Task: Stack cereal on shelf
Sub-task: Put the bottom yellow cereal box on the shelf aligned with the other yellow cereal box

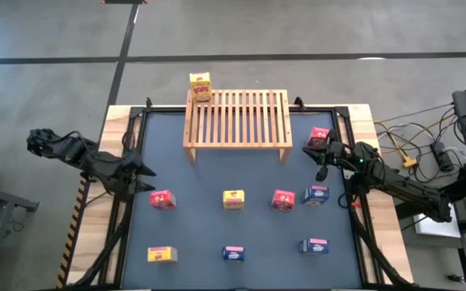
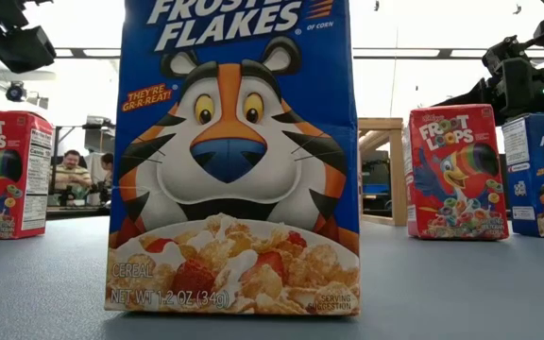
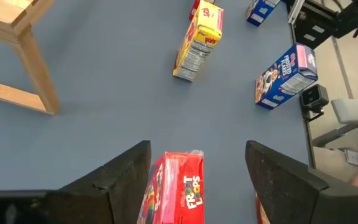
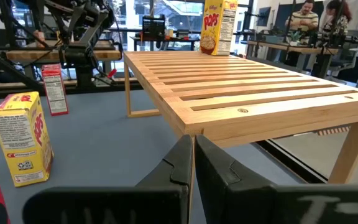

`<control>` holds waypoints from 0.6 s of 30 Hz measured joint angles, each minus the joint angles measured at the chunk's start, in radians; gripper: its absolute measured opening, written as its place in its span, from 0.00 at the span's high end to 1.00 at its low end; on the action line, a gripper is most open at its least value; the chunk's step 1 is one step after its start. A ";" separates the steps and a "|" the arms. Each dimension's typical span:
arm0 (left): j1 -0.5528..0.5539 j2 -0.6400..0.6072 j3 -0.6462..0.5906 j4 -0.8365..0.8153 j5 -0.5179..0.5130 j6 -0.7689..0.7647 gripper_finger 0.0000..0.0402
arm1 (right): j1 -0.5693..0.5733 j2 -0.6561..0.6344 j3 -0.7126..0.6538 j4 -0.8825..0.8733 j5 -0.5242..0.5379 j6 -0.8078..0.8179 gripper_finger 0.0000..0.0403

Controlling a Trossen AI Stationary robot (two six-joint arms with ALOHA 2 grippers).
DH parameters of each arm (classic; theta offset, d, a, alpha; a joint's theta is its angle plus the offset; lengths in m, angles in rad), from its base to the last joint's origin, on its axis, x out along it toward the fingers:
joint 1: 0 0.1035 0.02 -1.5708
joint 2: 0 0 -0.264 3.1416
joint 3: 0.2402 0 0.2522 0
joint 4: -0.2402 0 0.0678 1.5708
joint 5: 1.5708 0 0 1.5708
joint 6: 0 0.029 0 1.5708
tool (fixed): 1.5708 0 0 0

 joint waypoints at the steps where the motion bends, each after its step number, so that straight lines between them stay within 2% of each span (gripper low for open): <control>1: 0.000 0.007 0.000 0.002 0.000 0.000 0.38 | 0.000 0.000 0.000 0.000 0.000 0.000 0.98; 11: 0.000 0.035 0.000 0.112 0.105 0.011 0.38 | 0.000 0.000 0.000 0.000 0.000 0.000 0.98; 14: 0.000 0.039 0.018 0.102 0.134 0.017 0.38 | 0.000 0.000 0.000 0.000 0.000 0.000 0.98; 18: 0.000 0.079 0.101 0.004 0.153 0.008 0.38 | 0.000 0.000 0.000 0.000 0.000 0.000 0.98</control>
